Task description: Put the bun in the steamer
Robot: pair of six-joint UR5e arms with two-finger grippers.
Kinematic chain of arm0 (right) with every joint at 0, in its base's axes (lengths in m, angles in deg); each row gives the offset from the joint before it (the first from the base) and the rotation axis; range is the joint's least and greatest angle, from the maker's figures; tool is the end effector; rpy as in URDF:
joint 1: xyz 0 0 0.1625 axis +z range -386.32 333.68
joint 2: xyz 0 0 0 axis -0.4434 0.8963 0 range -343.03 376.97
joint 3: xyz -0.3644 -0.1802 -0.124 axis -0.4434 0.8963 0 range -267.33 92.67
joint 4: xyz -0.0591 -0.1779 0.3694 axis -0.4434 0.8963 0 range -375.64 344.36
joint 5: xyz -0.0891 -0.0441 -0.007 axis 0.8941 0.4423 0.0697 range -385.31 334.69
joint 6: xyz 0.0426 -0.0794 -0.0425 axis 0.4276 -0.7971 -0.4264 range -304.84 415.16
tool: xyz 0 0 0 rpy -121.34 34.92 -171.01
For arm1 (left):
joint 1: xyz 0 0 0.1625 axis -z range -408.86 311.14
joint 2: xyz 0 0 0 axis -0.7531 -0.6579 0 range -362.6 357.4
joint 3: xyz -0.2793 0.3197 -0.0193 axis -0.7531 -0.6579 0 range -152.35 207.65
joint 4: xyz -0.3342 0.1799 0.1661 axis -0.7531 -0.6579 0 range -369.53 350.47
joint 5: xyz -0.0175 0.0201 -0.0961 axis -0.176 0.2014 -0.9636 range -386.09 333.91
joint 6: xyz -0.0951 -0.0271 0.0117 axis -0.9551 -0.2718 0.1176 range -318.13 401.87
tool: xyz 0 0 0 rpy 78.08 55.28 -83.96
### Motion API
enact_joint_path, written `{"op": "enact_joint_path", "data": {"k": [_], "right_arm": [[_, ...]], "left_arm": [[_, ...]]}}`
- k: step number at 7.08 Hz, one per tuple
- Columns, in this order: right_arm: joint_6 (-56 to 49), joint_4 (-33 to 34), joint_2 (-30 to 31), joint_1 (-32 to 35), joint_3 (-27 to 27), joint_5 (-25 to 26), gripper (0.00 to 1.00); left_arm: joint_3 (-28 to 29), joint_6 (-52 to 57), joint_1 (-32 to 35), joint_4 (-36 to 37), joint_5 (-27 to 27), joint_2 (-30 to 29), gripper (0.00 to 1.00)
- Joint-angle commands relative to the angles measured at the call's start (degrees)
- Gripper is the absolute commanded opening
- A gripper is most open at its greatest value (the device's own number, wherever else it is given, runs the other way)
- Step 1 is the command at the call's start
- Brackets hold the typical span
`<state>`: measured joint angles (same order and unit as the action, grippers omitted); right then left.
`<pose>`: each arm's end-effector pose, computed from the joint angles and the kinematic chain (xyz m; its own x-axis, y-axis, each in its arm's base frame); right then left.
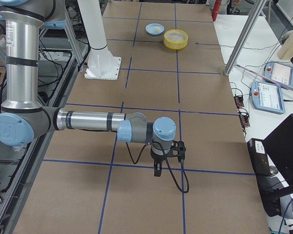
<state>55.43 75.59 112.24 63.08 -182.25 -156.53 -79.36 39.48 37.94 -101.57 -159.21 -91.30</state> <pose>0.0629 -0.4514 0.6657 0.7524 0.0151 0.6586 0.0069 0.9995 -0.0308 -0.0380 -0.4880 0.5199 0.7187 0.2089 -0.6632 -0.0232 0.9605 0.2774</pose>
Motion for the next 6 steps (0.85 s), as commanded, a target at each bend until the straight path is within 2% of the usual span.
{"op": "enact_joint_path", "data": {"k": [1, 3, 4, 5, 6], "right_arm": [[0.0, 0.0, 0.0, -0.01, 0.0, 0.0, 1.0], [0.0, 0.0, 0.0, -0.01, 0.0, 0.0, 1.0], [0.0, 0.0, 0.0, 0.07, 0.0, 0.0, 1.0], [0.0, 0.0, 0.0, 0.07, 0.0, 0.0, 1.0], [0.0, 0.0, 0.0, 0.07, 0.0, 0.0, 1.0]], "left_arm": [[-5.76, -17.93, -12.05, -3.05, 3.29, -1.11, 1.0], [-3.41, -26.22, -18.92, -10.58, 3.48, -0.25, 1.0], [-2.86, -32.1, -23.13, -16.97, 7.05, 3.24, 1.0], [-0.16, -36.51, -25.69, -27.39, 9.44, 7.36, 1.0], [3.17, -41.25, -28.68, -34.11, 9.98, 8.19, 1.0]]}}
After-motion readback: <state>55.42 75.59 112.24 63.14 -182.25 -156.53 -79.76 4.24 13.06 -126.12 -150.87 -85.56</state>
